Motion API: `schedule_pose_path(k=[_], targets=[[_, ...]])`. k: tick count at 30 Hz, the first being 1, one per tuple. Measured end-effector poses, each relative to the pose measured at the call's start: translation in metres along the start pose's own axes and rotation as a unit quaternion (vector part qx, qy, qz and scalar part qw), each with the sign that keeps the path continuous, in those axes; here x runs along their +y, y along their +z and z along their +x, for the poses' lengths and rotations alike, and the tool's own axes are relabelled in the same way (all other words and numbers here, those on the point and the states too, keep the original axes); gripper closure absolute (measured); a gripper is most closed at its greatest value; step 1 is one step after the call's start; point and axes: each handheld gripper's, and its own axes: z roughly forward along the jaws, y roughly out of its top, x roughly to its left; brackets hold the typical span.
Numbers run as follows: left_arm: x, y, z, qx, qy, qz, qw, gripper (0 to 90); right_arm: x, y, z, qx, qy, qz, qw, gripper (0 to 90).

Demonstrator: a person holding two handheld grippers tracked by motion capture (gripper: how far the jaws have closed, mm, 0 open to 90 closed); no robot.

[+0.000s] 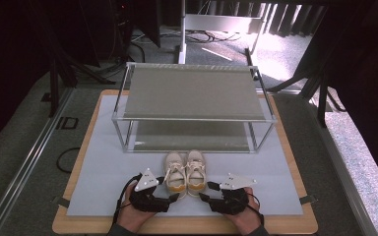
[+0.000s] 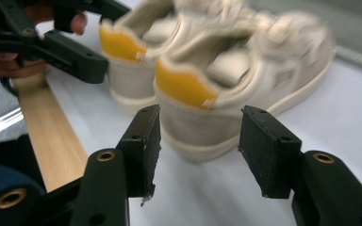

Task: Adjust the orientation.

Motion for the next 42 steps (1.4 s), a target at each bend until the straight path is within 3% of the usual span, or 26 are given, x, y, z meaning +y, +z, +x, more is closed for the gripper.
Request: schedule_pose_path(k=[4,7,11,16,19,22,27,33,42], targets=[[0.008,-0.014,0.002,0.017,-0.006,-0.033,0.9993,22.9,0.012,-0.007,-0.007,-0.018,0.014,-0.022,0.9995,52.0],[0.015,-0.014,0.004,0.049,-0.005,-0.028,0.9984,27.7,0.022,-0.003,-0.015,-0.03,0.03,-0.02,0.9989,52.0],[0.02,-0.006,0.008,0.064,-0.017,-0.014,0.9977,30.5,0.033,0.011,-0.021,-0.035,0.042,-0.004,0.9985,51.3],[0.022,0.005,0.012,0.059,-0.036,0.011,0.9976,34.6,0.038,0.027,-0.024,-0.041,0.064,0.027,0.9967,53.8],[0.022,0.01,0.018,0.029,-0.059,0.012,0.9977,38.6,0.037,0.03,-0.022,-0.051,0.067,0.044,0.9954,57.3],[0.02,0.013,0.018,0.024,-0.073,0.013,0.997,41.3,0.035,0.028,-0.024,-0.043,0.084,0.049,0.9943,59.1],[0.022,0.014,0.017,0.036,-0.06,0.02,0.9974,47.6,0.035,0.028,-0.026,-0.034,0.09,0.049,0.9942,62.4],[0.022,0.016,0.018,0.02,-0.059,0.014,0.998,49.1,0.035,0.024,-0.021,-0.041,0.088,0.051,0.994,64.1],[0.028,0.026,0.01,0.015,-0.051,0.017,0.9984,49.2,0.027,0.013,-0.027,-0.041,0.098,0.043,0.9934,64.4]])
